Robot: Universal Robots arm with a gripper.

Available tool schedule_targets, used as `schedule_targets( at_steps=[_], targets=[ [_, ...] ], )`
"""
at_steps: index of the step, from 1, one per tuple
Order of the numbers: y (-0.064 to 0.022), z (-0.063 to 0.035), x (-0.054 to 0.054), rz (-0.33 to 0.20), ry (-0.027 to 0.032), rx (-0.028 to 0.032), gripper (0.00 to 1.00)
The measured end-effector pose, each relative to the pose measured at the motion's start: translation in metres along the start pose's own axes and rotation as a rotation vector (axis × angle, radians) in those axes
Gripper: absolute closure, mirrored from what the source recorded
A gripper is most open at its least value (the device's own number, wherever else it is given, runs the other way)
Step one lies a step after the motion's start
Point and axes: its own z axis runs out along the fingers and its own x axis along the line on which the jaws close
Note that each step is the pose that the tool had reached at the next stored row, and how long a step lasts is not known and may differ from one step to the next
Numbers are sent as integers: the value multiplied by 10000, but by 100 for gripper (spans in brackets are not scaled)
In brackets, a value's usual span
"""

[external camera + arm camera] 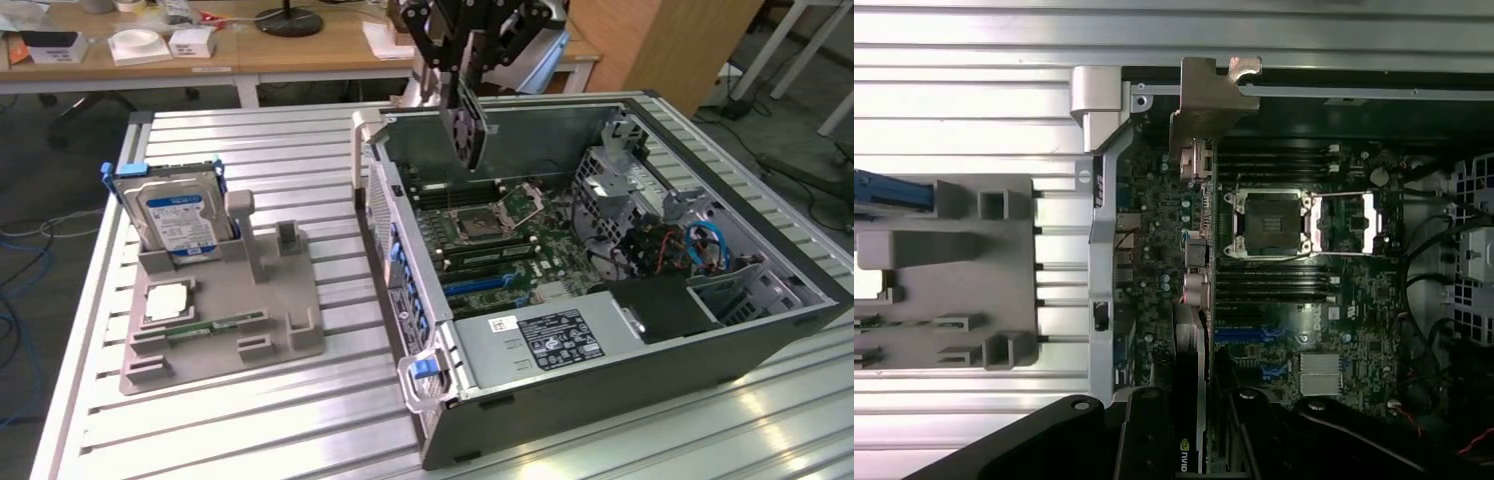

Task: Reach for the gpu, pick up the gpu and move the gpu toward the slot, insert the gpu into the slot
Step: 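Pick up the gpu and move the gpu toward the slot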

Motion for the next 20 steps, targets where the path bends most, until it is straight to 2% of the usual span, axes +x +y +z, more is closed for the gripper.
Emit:
schedule_targets(
  at_steps=[20],
  targets=[
    [6, 11, -308, 154, -22, 1, 74]
  ],
)
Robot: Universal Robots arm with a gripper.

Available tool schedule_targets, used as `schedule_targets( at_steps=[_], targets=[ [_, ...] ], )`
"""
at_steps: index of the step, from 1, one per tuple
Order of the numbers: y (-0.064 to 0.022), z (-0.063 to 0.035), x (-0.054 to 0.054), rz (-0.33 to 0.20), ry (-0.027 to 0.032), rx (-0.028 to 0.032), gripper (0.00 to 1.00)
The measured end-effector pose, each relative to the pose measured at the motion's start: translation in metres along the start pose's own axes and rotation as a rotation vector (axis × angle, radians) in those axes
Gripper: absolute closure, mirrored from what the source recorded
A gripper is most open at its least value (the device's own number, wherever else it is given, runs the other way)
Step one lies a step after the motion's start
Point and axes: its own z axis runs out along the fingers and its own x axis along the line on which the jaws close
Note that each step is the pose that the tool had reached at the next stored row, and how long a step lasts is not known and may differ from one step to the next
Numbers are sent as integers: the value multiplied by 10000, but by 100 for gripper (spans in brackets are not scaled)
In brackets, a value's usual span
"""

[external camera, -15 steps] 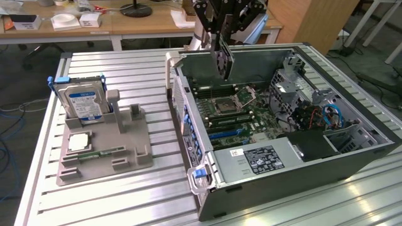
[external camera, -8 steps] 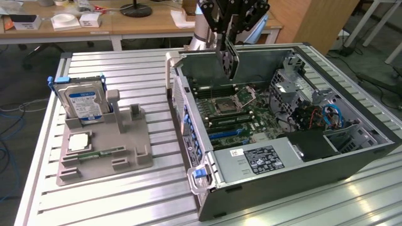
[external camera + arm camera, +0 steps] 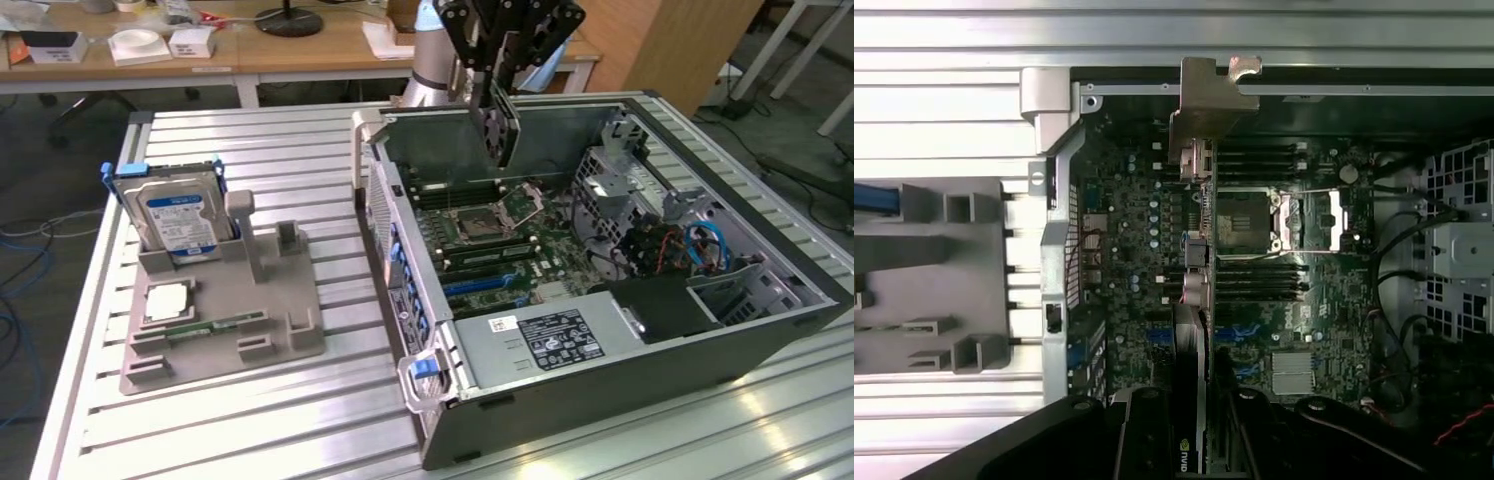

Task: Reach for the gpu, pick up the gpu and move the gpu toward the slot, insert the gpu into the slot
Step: 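Pick up the gpu and move the gpu toward the slot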

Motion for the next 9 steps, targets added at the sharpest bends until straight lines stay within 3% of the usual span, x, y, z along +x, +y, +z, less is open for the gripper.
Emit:
schedule_targets(
  at_steps=[9],
  targets=[
    [5, 6, -180, 34, -3, 0, 74]
  ],
)
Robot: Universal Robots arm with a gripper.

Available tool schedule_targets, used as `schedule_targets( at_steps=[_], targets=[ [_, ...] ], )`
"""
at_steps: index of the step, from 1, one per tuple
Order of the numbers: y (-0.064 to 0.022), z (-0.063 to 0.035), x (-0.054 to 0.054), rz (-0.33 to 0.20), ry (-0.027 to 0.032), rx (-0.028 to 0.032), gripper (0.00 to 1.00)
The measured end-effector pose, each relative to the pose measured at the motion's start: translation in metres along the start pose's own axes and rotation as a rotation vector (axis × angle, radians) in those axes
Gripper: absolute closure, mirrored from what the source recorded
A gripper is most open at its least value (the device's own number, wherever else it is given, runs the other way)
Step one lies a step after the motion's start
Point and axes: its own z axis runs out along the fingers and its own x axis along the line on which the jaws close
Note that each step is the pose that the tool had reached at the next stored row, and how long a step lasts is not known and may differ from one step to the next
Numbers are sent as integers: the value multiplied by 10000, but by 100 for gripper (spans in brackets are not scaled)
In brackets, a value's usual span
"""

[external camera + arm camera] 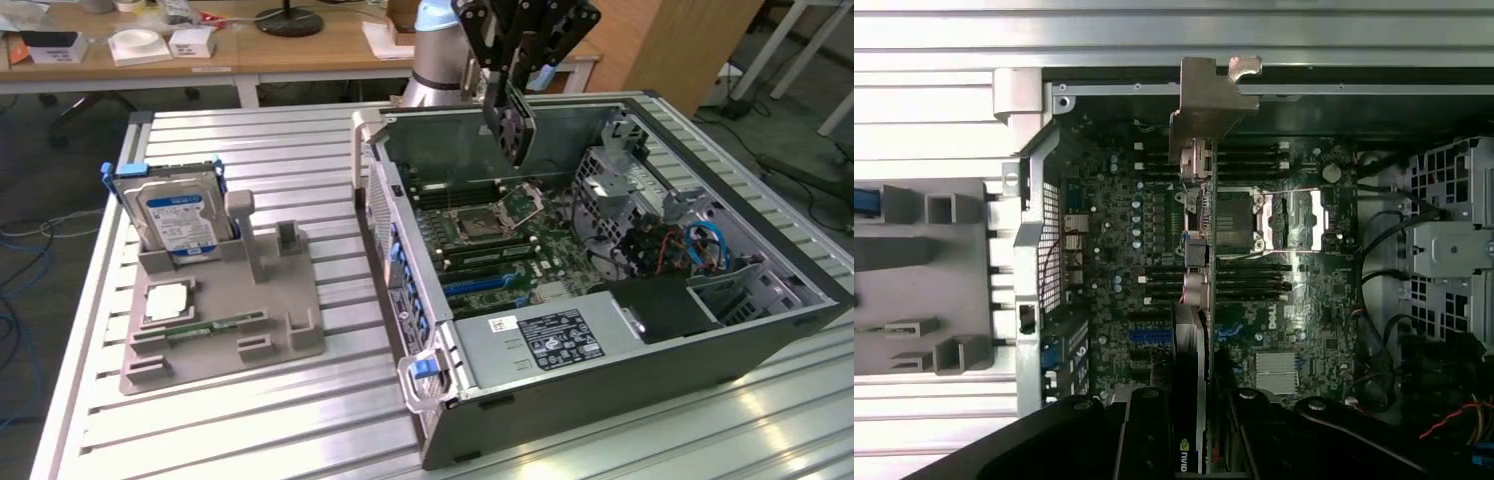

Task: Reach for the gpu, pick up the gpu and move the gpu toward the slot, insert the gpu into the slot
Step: 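Pick up the gpu and move the gpu toward the slot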

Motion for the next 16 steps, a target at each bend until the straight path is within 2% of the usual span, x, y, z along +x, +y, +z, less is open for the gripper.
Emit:
schedule_targets(
  at_steps=[16],
  targets=[
    [9, 24, -307, 49, -3, 0, 74]
  ],
)
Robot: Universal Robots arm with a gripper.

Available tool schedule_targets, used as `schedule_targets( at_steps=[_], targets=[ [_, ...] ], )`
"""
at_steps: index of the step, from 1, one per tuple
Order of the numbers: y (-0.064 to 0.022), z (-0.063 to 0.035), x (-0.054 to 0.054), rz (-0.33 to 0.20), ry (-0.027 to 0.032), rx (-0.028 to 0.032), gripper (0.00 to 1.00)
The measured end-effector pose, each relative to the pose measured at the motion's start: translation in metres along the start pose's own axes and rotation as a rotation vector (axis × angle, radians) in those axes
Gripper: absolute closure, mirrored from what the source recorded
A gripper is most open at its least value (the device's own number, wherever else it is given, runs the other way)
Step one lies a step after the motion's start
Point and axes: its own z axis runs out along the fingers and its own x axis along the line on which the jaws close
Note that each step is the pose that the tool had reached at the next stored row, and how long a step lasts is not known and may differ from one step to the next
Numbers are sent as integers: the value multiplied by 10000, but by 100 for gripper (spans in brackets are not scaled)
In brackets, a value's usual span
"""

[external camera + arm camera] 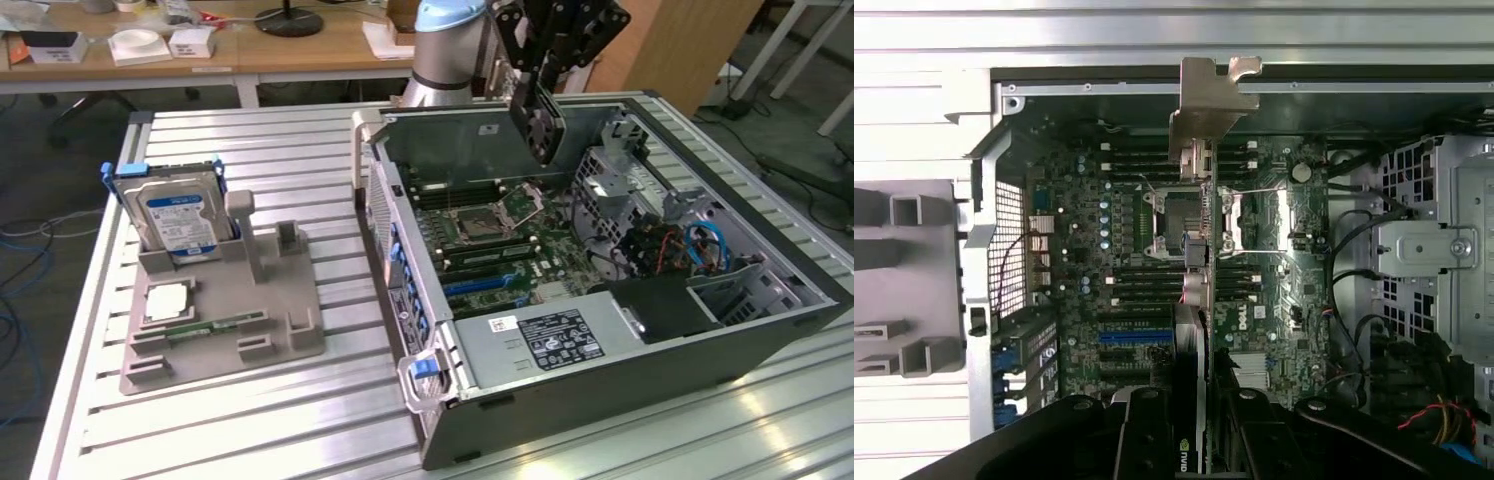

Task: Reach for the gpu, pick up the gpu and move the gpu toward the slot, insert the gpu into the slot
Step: 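Pick up the gpu and move the gpu toward the slot, then insert the gpu into the slot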

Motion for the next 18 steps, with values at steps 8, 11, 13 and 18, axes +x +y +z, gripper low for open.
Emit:
schedule_targets(
  at_steps=[8, 11, 13, 18],
  targets=[
    [0, 0, -2, 1, 0, 1, 74],
    [0, 0, -2, 1, 0, 1, 74],
    [1, 0, -2, 1, 0, 1, 74],
    [1, 0, -1, -92, 6, 1, 74]
  ],
)
